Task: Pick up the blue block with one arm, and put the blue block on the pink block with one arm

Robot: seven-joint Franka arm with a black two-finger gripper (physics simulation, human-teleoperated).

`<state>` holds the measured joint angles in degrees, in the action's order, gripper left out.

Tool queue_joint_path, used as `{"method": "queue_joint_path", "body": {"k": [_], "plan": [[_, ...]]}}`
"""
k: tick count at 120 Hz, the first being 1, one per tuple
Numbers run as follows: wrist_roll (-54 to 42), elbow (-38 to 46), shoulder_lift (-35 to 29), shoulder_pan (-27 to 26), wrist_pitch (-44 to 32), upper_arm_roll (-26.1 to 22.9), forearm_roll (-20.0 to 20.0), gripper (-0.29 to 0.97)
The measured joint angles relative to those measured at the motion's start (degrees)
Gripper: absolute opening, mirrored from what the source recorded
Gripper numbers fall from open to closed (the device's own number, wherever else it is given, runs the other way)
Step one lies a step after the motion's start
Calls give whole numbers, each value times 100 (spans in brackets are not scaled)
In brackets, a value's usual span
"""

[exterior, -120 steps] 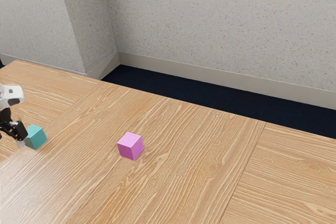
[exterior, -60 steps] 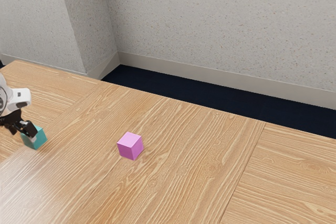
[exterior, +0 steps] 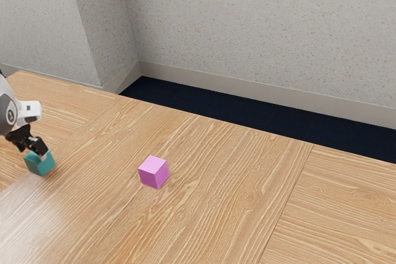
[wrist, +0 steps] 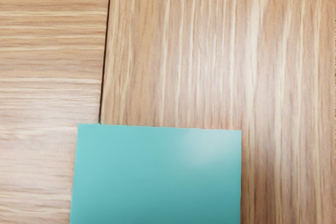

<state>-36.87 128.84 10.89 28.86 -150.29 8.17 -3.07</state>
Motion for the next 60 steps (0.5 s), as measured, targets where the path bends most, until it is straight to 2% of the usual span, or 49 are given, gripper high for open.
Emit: {"method": "queue_joint_path", "body": {"k": [10, 21, 60], "plan": [[-21, -19, 58, -3, -3, 0, -356, 68], [-37, -23, 116, -3, -5, 0, -558, 68], [-139, -141, 423, 68, -8, 0, -696, 68]]}}
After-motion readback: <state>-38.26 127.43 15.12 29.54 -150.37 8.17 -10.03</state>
